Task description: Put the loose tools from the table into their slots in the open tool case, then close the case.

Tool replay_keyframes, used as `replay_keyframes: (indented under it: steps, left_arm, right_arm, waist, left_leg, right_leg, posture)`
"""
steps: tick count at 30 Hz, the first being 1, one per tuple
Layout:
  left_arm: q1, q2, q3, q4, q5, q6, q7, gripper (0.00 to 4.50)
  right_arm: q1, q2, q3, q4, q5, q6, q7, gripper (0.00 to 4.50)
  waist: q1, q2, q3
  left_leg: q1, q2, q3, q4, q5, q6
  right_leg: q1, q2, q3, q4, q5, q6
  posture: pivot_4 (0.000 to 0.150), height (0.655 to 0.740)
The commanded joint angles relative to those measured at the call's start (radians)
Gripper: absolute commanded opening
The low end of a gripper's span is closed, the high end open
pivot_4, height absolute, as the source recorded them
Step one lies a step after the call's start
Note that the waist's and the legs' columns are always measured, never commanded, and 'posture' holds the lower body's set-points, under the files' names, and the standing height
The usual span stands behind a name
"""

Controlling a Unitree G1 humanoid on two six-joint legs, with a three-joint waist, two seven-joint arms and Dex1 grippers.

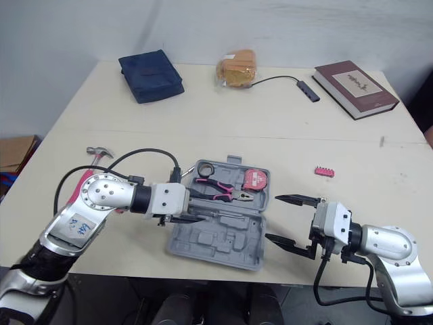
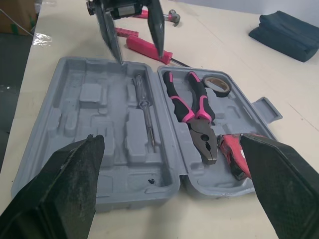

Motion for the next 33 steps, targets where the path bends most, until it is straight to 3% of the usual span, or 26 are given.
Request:
replay_keyframes:
  steps: [1, 2, 3, 21, 30, 33]
  left_arm:
    - [0.039, -0.06, 0.061, 0.016, -0.09, 0.012, 0.032, 0.57]
    - [0.052, -0.075, 0.053, 0.026, -0.085, -0.001, 0.036, 0.08]
    - [0.063, -0.079, 0.031, 0.041, -0.063, -0.008, 0.038, 0.03]
    - [0.057, -0.118, -0.075, 0.195, 0.085, 0.026, 0.1, 0.03]
    - [0.083, -0.098, -0.121, 0.159, 0.099, 0.173, 0.097, 0.03]
    - [0.089, -0.113, -0.137, 0.158, 0.099, 0.328, 0.142, 0.03]
  right_arm:
    - [0.005, -0.003, -0.01, -0.038, 0.015, 0.0, -0.006, 4.5]
    - [0.005, -0.003, -0.009, -0.038, 0.013, -0.001, -0.007, 4.5]
    - [0.006, -0.002, -0.01, -0.038, 0.013, -0.002, -0.009, 4.5]
    - [0.017, 0.007, -0.005, -0.047, -0.001, -0.012, -0.05, 4.5]
    - [0.014, 0.008, -0.006, -0.043, -0.003, -0.013, -0.055, 4.5]
    - [0.015, 0.007, -0.007, -0.041, -0.004, -0.013, -0.055, 4.5]
  waist:
    - [-0.001, 0.0, 0.0]
    - [-0.001, 0.0, 0.0]
    - [-0.001, 0.0, 0.0]
    - [-0.002, 0.0, 0.0]
    - [-0.002, 0.0, -0.001]
    - [-0.002, 0.0, -0.002]
  left_leg:
    - [0.0, 0.0, 0.0, 0.0, 0.0, 0.0]
    - [0.0, 0.0, 0.0, 0.0, 0.0, 0.0]
    - [0.0, 0.0, 0.0, 0.0, 0.0, 0.0]
    - [0.001, 0.0, 0.0, 0.0, 0.0, 0.0]
    - [0.001, 0.0, 0.0, 0.0, 0.0, 0.0]
    - [0.002, 0.0, 0.0, 0.0, 0.0, 0.0]
  right_leg:
    - [0.0, 0.0, 0.0, 0.0, 0.0, 0.0]
    - [0.0, 0.0, 0.0, 0.0, 0.0, 0.0]
    - [0.0, 0.0, 0.0, 0.0, 0.0, 0.0]
    - [0.0, 0.0, 0.0, 0.0, 0.0, 0.0]
    - [0.0, 0.0, 0.0, 0.0, 0.0, 0.0]
    - [0.001, 0.0, 0.0, 0.0, 0.0, 0.0]
  posture:
    - [0.15, 0.74]
    - [0.15, 0.74]
    - [0.15, 0.74]
    - [0.15, 0.74]
    - [0.15, 0.74]
    - [0.15, 0.74]
